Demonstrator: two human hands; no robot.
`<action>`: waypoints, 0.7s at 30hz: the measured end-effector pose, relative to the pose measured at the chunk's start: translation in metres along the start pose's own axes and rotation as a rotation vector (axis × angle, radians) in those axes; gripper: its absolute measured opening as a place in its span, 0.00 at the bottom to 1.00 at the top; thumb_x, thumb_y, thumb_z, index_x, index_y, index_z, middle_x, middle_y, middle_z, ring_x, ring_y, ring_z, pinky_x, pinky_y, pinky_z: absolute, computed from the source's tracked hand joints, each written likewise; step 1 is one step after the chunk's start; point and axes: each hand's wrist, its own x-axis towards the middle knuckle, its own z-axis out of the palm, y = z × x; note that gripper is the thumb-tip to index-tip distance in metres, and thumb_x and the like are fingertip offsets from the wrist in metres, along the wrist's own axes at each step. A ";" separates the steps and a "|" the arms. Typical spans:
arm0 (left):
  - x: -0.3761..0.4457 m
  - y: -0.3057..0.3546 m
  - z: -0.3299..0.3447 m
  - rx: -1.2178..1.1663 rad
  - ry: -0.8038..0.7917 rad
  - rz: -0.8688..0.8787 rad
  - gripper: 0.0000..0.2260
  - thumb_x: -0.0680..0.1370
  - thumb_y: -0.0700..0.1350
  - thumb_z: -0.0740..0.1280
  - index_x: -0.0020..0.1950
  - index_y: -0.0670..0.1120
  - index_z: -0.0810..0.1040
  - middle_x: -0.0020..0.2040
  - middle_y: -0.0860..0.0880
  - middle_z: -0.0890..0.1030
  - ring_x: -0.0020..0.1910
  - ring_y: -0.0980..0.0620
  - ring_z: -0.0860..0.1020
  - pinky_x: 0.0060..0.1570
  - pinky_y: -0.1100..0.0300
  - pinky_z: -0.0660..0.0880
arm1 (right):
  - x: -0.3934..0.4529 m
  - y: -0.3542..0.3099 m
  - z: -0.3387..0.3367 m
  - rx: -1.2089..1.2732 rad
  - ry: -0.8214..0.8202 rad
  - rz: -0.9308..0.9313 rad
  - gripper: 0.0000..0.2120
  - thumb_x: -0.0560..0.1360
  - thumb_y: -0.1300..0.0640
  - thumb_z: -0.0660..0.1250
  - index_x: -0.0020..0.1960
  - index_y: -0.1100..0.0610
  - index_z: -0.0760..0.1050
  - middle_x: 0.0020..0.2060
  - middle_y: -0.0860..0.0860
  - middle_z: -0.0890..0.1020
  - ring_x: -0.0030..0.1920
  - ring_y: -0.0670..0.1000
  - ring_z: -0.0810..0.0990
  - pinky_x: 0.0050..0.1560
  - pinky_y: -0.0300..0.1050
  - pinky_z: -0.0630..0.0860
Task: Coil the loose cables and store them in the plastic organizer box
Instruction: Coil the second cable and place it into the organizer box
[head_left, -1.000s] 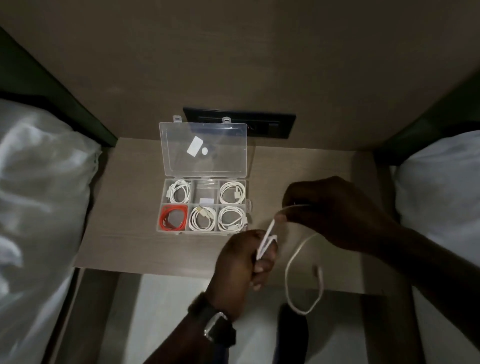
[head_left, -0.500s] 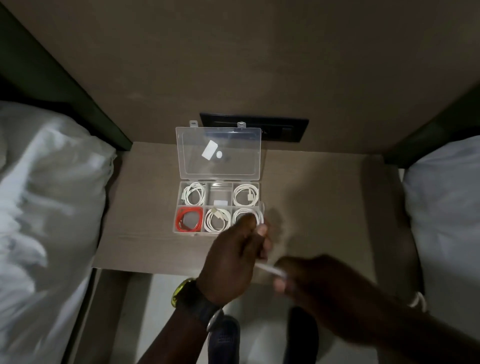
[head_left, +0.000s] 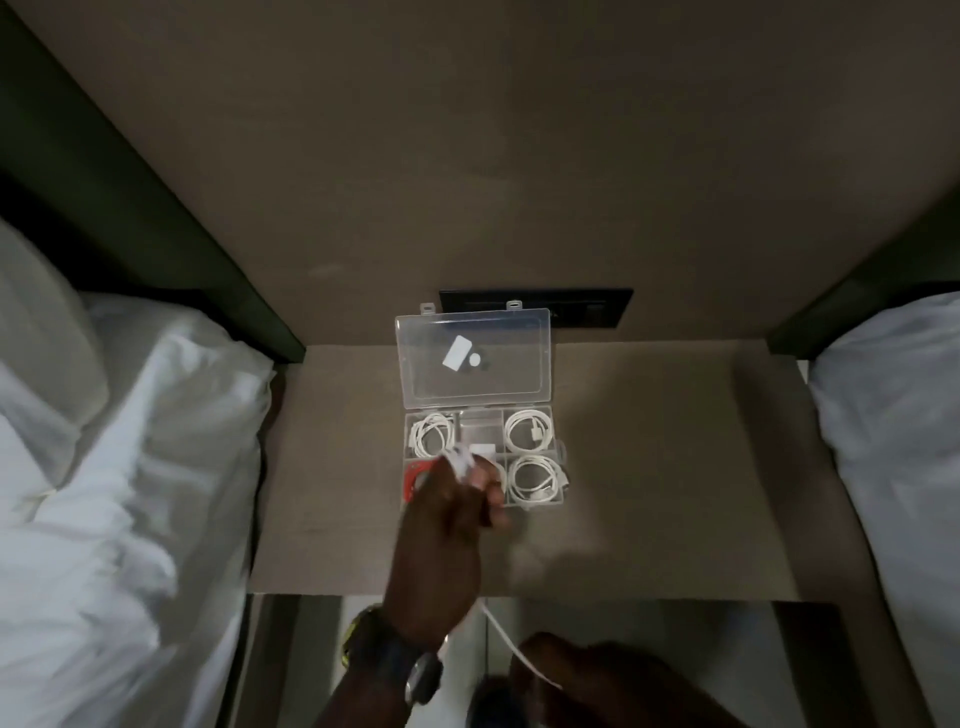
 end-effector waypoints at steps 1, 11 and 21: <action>-0.011 -0.011 -0.001 0.237 -0.139 -0.007 0.16 0.81 0.50 0.55 0.43 0.42 0.75 0.37 0.42 0.76 0.35 0.49 0.76 0.39 0.55 0.78 | 0.007 -0.019 -0.004 -0.082 0.019 0.110 0.18 0.82 0.47 0.50 0.51 0.46 0.78 0.49 0.48 0.87 0.45 0.44 0.85 0.54 0.53 0.82; -0.057 0.015 0.000 -0.951 -0.415 -0.562 0.14 0.72 0.53 0.71 0.36 0.42 0.76 0.25 0.49 0.71 0.20 0.54 0.69 0.22 0.63 0.69 | 0.000 -0.024 -0.074 0.627 0.076 -0.077 0.07 0.74 0.55 0.70 0.37 0.54 0.79 0.24 0.47 0.77 0.24 0.45 0.71 0.24 0.36 0.66; -0.024 -0.006 -0.026 -0.957 -0.020 -0.320 0.12 0.81 0.48 0.58 0.41 0.44 0.72 0.31 0.50 0.67 0.27 0.54 0.69 0.25 0.60 0.69 | 0.002 -0.053 0.017 1.167 -0.067 0.304 0.05 0.72 0.58 0.73 0.38 0.57 0.85 0.26 0.55 0.81 0.26 0.54 0.79 0.27 0.42 0.73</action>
